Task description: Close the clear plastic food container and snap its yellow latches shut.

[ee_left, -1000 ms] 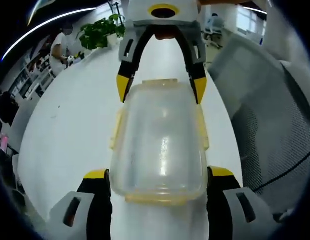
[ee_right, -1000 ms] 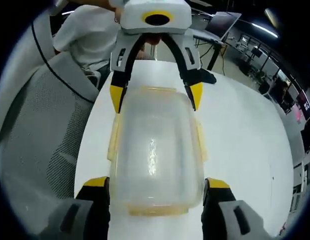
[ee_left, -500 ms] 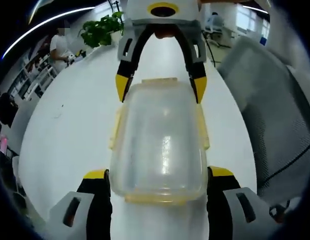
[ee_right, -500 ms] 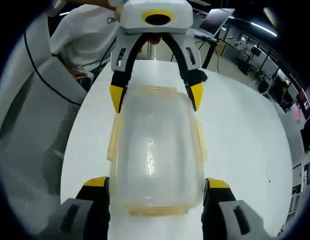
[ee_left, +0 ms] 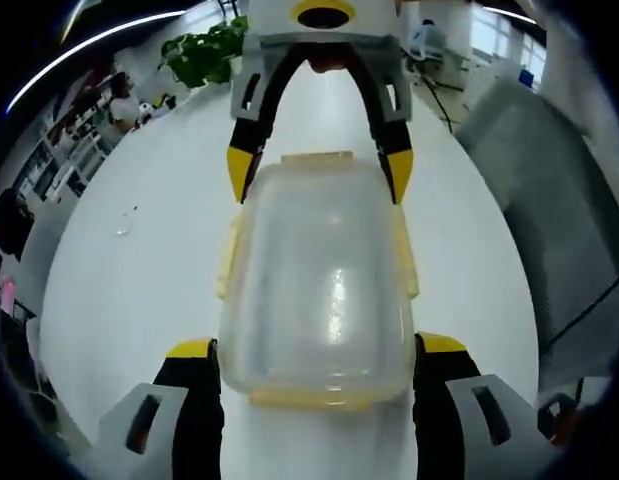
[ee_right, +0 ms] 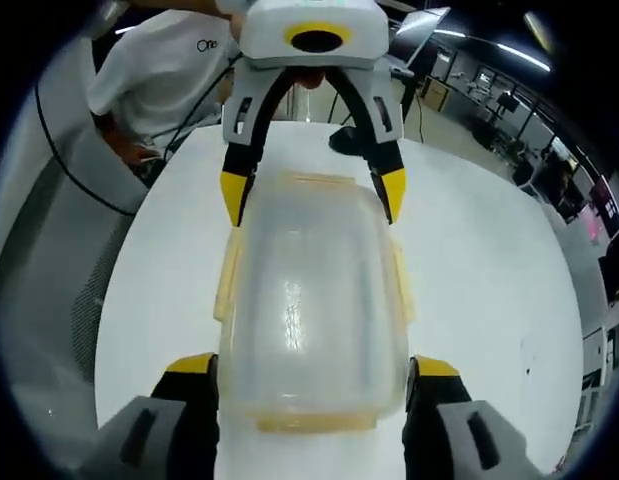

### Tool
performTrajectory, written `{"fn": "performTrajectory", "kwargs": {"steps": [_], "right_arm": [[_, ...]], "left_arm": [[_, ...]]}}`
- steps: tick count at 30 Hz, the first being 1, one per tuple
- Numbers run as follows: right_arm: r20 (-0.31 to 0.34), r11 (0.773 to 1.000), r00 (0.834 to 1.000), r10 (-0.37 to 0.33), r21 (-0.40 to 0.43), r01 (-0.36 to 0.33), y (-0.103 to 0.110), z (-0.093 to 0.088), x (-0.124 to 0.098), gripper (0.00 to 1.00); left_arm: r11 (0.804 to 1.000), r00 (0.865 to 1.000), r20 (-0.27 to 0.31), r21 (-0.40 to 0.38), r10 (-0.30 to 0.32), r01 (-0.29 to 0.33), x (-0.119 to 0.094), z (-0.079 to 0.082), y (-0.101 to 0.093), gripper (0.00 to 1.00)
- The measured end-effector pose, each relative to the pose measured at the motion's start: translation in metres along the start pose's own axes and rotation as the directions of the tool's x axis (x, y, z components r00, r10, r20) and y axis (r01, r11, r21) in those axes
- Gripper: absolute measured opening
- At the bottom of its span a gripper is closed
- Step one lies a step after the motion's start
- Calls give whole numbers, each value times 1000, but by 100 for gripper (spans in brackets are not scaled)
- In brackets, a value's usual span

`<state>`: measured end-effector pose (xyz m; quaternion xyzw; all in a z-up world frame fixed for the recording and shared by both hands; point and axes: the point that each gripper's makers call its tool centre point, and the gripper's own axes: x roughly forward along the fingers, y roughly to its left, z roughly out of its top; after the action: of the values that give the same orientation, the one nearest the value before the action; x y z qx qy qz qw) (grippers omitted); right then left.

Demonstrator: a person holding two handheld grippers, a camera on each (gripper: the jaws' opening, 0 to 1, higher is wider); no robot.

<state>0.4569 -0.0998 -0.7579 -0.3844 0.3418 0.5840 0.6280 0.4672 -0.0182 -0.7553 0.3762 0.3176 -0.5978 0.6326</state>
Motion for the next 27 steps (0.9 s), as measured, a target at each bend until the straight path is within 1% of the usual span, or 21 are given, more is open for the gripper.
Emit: {"fn": "performTrajectory", "kwargs": {"steps": [4,6,21,23,24,25,26,27], "right_arm": [[-5,1000,1000,1,-9,-1,-11,-3,0,75],[-7,1000,1000,3,-11,-3,-15,-4,0,75],[-17,1000,1000,-7,-21,7,-13,-4,-1,76],[-21,1000,1000,-10,-16,10,-13,-4,0,76],[-20,1000,1000,-19,18,20,-14,-3,0,78],[-8,998,1000,-12,54,13,-11,-1,0,83],[-10,996,999,-39,75,40,-15,0,0,90],[-15,995,998,-62,78,63,-18,0,-1,99]], "left_arm": [[1000,1000,4,-14,7,-7,2,1,12,76],[1000,1000,1,-16,8,-8,3,3,14,76],[1000,1000,-10,-17,10,-11,3,2,12,76],[1000,1000,-9,-19,11,-12,3,2,12,77],[1000,1000,-9,-18,14,-14,3,2,12,77],[999,1000,-8,-22,30,-30,3,2,14,80],[999,999,-9,-21,42,-42,3,2,16,88],[995,996,-37,-47,81,-83,4,-2,21,100]]}}
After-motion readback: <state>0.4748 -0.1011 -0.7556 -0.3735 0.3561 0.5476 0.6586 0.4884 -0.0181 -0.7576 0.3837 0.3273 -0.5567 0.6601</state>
